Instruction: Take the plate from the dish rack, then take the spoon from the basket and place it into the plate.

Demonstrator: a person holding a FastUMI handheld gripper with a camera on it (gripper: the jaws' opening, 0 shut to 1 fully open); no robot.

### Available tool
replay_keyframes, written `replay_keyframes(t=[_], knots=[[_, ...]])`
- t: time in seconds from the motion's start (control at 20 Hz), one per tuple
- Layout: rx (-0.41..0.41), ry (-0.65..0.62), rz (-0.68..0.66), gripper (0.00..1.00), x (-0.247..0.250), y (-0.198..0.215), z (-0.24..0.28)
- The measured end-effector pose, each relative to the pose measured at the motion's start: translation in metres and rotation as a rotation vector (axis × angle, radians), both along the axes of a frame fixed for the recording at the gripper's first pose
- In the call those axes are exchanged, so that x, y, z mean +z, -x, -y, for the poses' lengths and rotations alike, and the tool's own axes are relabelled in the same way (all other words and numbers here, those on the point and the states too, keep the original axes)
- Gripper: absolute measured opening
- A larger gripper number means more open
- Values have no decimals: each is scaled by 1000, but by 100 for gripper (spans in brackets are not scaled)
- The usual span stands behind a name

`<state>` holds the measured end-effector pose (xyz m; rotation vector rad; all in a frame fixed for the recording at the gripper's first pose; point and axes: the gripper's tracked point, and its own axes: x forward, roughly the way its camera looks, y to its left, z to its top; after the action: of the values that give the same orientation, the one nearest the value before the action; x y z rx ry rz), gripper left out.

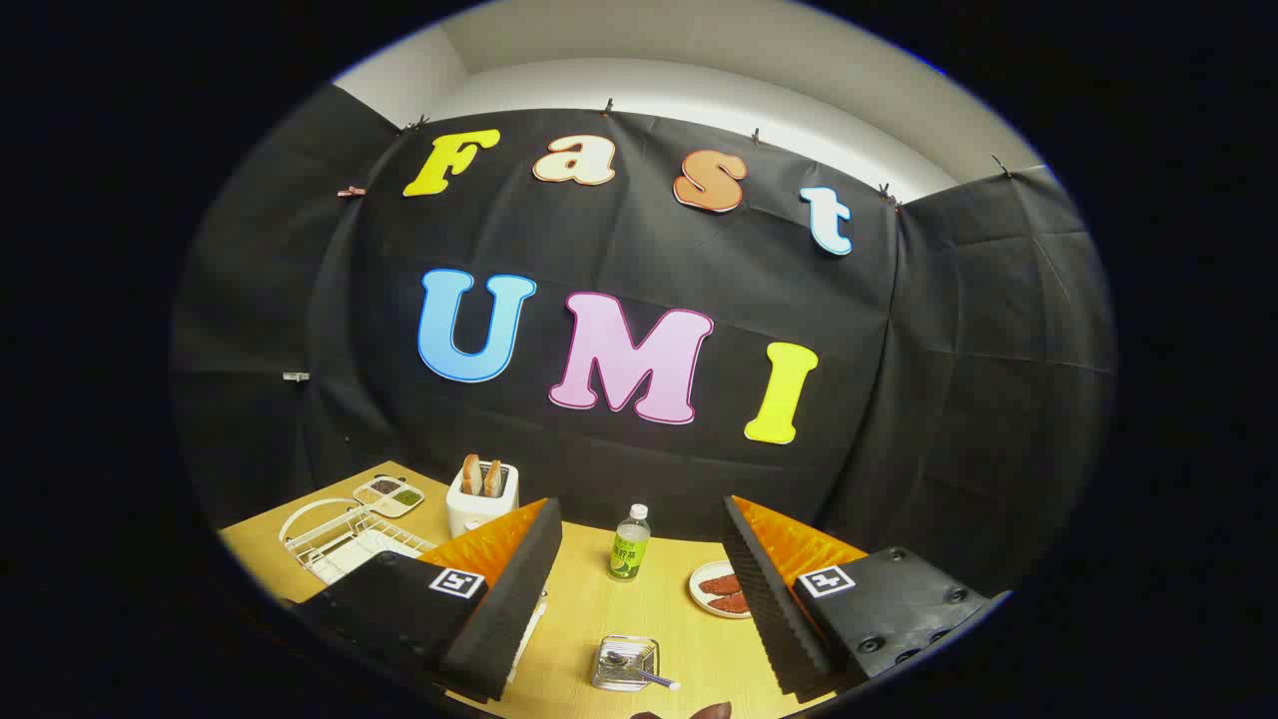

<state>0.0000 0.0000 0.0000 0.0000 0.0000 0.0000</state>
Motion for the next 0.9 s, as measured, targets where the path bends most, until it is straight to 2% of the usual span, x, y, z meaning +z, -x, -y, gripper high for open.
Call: replay_keyframes(t=[0.9], knots=[[10,-20,-25,98,5,-3,-30]])
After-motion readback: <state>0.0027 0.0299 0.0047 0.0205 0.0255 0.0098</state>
